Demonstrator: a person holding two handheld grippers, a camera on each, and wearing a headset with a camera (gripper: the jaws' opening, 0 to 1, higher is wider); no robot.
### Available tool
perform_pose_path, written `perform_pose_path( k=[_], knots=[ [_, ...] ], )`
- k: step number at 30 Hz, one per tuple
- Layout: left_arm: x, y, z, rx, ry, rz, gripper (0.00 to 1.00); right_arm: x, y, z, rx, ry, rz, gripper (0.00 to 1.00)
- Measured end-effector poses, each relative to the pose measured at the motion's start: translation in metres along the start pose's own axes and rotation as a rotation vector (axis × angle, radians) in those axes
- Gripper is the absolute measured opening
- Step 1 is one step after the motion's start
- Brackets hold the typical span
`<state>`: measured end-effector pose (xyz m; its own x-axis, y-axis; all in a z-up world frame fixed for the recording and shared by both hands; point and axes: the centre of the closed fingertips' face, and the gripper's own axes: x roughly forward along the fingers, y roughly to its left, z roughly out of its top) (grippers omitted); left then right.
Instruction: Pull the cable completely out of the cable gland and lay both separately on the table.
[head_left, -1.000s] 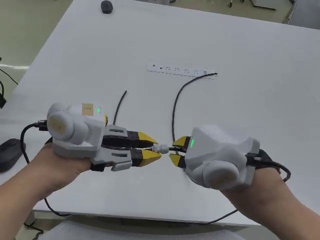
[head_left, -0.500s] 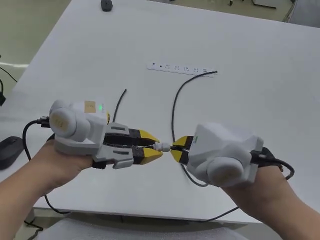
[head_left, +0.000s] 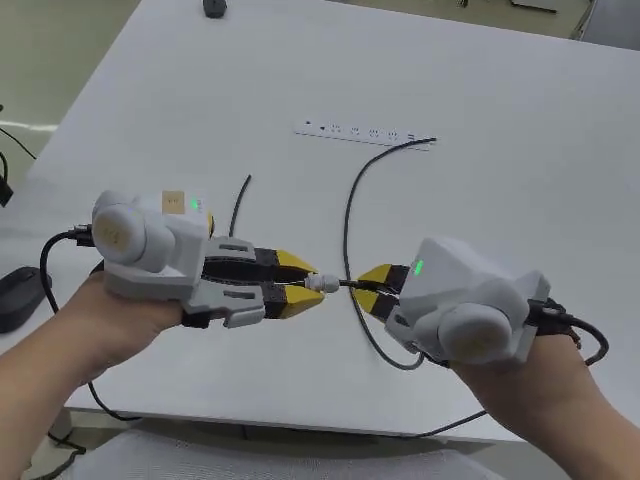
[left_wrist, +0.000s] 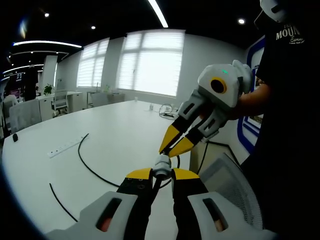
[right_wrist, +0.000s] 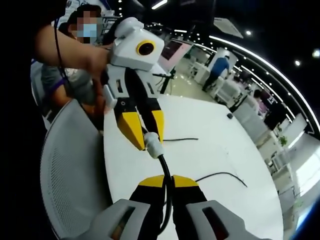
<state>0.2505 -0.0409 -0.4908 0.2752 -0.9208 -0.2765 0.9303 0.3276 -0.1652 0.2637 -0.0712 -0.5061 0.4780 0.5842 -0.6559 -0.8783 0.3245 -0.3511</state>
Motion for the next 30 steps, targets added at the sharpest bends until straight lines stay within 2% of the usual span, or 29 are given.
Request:
perform_pose_path(
  k=[10,19,25,28,30],
  knots=[
    [0.002,0.000,0.001,-0.001,0.005,0.011,0.15,-0.001,-0.012,-0.023,0.149,0.015,-0.019,0.00],
    [0.009,0.000,-0.001,-0.015,0.012,0.018,0.15,0.002,-0.022,-0.054,0.352,0.043,-0.029,0.00],
    [0.014,0.000,-0.004,-0.020,0.026,0.018,0.15,0.005,-0.026,-0.082,0.495,0.090,-0.035,0.00],
    [0.017,-0.002,-0.005,-0.024,0.033,0.015,0.15,0.004,-0.024,-0.087,0.511,0.103,-0.022,0.00],
    [0.018,-0.002,-0.006,-0.025,0.039,0.015,0.15,0.003,-0.024,-0.087,0.470,0.110,-0.024,0.00]
  ],
)
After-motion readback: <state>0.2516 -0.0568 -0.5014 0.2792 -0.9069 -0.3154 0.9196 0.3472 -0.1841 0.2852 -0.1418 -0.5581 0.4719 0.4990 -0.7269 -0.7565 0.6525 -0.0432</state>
